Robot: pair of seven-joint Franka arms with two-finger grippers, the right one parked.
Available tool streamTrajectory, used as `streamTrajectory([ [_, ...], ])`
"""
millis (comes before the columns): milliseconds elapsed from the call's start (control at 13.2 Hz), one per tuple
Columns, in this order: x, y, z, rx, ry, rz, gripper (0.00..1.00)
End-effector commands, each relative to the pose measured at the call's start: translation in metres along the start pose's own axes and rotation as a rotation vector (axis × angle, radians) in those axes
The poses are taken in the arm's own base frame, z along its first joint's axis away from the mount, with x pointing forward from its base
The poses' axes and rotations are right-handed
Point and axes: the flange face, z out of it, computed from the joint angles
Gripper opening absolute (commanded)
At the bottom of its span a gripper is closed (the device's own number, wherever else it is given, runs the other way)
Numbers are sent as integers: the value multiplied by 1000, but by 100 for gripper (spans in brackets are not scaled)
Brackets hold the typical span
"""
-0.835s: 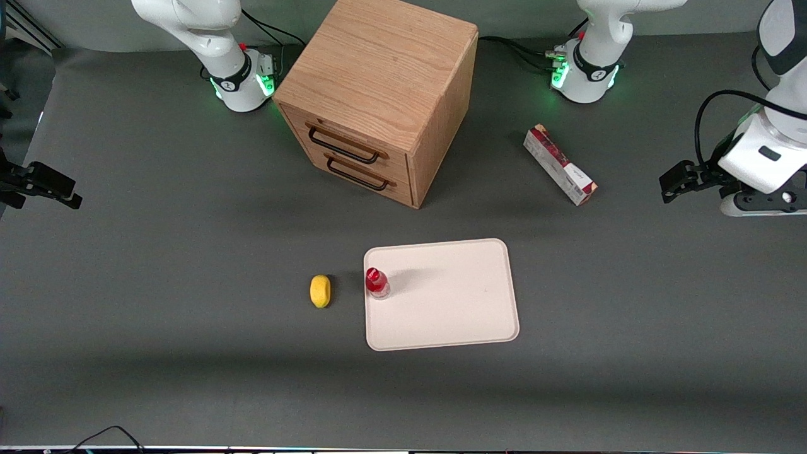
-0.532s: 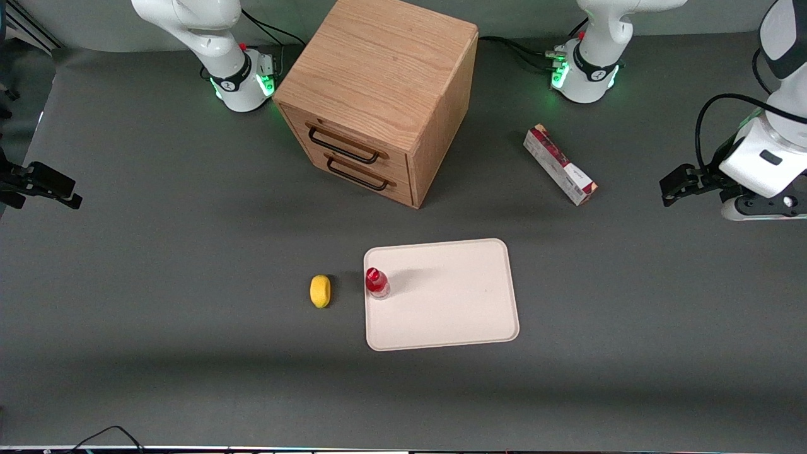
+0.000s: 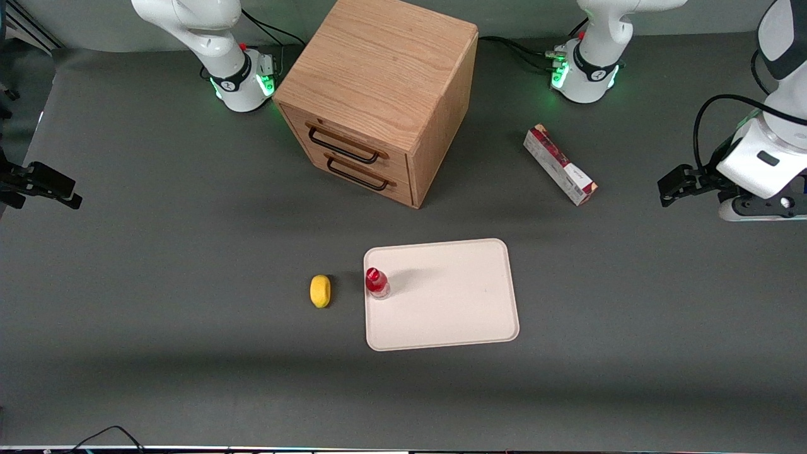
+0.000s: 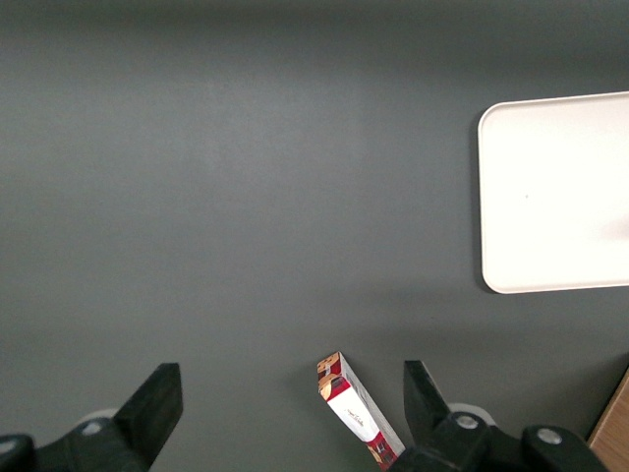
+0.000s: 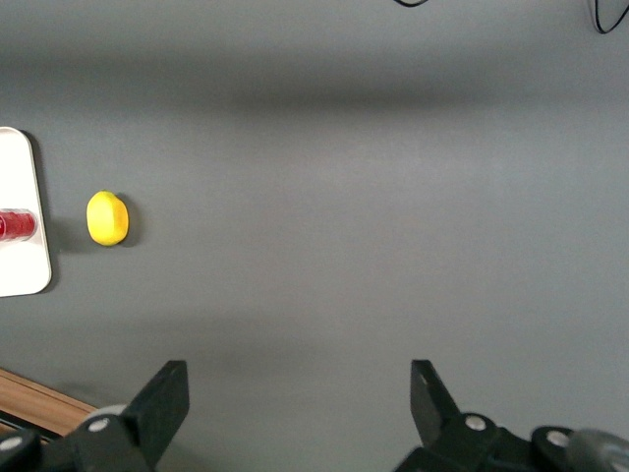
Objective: Place red cookie box on tray
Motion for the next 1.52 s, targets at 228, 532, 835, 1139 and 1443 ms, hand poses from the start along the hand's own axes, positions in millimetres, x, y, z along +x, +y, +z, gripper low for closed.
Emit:
streamTrajectory([
  [228,0,5,-4,-11,-21,5,100],
  [532,-5,6,-1,-11,-50,-3,100],
  [835,-19,12,14,-1,-102,-54,100],
  [1139,-44,13,36,-31,-147,-80,100],
  [1443,-59,18,37,-22,-152,-108,100],
])
